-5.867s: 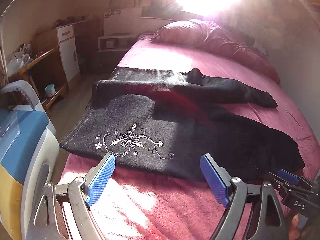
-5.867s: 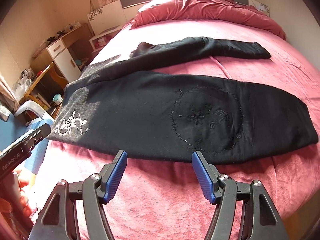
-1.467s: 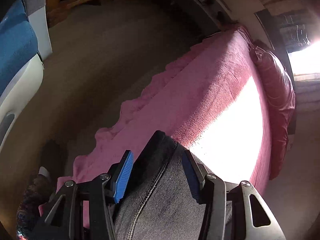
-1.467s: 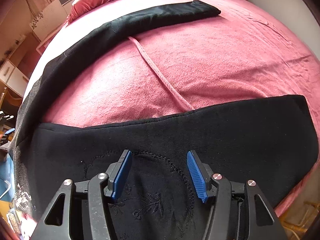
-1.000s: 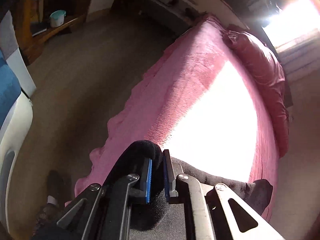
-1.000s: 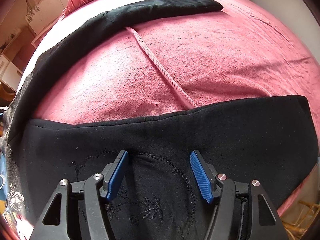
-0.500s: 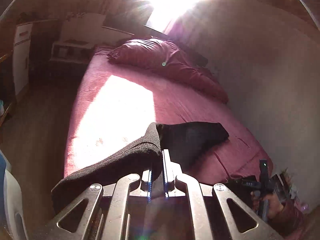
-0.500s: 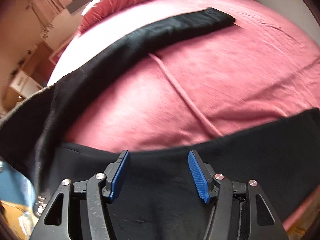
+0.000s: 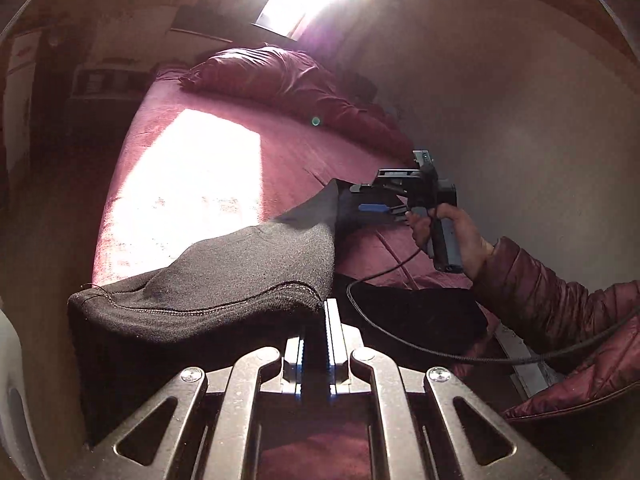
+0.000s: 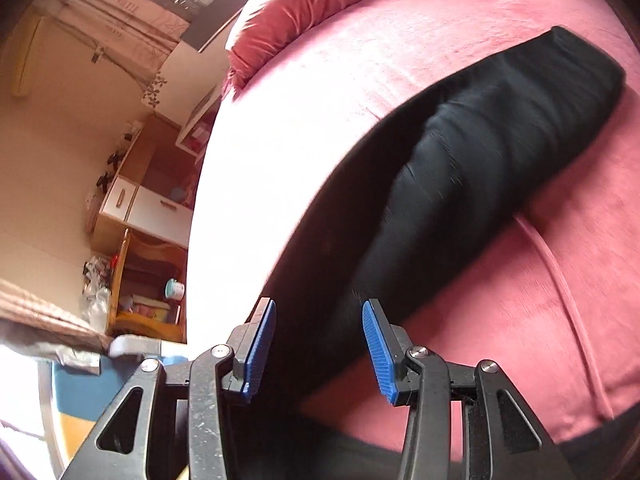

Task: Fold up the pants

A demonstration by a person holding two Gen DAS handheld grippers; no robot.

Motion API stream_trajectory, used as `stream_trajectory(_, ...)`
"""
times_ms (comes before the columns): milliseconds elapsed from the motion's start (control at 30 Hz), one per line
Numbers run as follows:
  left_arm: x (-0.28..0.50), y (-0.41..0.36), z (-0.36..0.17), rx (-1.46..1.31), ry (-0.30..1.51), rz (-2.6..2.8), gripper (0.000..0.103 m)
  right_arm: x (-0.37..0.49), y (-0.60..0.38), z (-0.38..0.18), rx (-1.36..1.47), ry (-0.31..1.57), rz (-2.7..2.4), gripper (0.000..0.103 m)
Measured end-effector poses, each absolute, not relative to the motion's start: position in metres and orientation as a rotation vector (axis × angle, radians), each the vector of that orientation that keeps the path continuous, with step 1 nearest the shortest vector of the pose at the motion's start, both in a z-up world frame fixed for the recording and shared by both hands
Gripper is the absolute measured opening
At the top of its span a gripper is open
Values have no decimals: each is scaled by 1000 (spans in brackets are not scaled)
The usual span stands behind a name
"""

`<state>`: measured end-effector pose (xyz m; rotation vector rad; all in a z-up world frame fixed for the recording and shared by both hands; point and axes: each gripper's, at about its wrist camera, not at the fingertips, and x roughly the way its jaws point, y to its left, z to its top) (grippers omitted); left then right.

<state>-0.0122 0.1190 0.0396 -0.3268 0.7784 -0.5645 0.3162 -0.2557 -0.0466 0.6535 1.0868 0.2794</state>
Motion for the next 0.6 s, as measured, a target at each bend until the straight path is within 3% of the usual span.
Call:
stream_trajectory(133,-16,123,37,-317,800,-561,7,365,-244,-52,644,1107,240,46)
stream_trajectory(200,-16,125,34,-319,812,-560,7,384,-238,-60,605,1148,193,40)
stream_trajectory(333,-1,136,32,-345,828,-522,8,399,-236,-82,519,1210,111,10)
stream_trajectory(600,121,217,51,-419,816,-187,7,379,-258,-44,626,1073,240,8)
